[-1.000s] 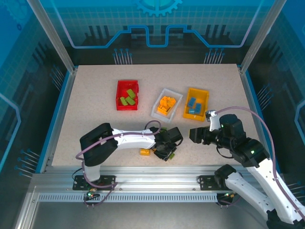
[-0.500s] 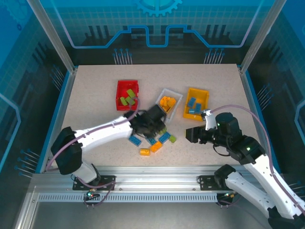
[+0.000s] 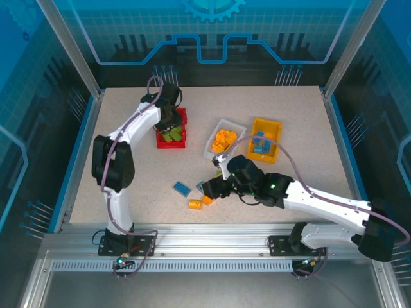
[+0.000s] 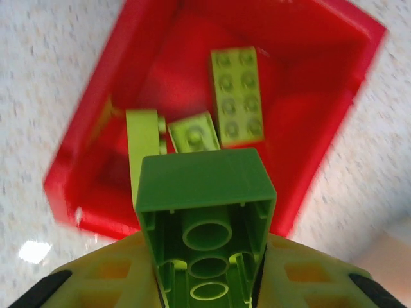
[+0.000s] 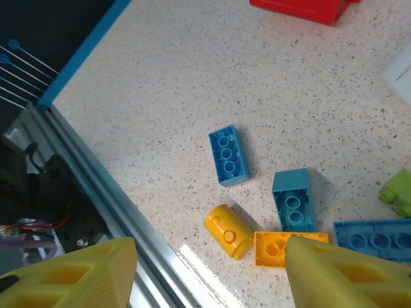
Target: Sort the legos into containers by color
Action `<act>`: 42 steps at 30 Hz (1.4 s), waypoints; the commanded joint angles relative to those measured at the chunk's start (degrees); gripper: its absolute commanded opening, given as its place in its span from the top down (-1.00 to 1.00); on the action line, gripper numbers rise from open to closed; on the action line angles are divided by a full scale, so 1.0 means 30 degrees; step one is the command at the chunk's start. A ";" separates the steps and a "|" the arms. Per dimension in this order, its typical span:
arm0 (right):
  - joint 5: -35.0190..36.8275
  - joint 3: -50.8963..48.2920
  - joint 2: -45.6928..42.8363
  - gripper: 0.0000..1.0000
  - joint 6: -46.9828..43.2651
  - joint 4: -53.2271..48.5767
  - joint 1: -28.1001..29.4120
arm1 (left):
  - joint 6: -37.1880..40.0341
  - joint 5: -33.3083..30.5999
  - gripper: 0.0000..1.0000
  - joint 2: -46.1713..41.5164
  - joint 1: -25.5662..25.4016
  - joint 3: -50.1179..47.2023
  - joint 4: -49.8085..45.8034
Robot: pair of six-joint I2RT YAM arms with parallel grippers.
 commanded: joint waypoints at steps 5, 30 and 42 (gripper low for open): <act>0.1478 0.0698 0.1968 -0.28 0.0605 0.1625 0.0294 | 0.3218 -0.0383 0.39 0.3863 0.1114 0.4004 -0.1886; 0.3309 0.7129 1.2992 -0.15 -0.3072 -0.5030 -0.0143 | 0.2112 0.2222 -0.25 -0.4716 -0.0666 -0.1072 -0.0311; 0.4493 0.7629 1.3170 0.50 -0.3026 -0.4763 -0.0129 | 0.0531 0.4340 -0.42 -1.4385 -0.4047 -0.8470 0.3474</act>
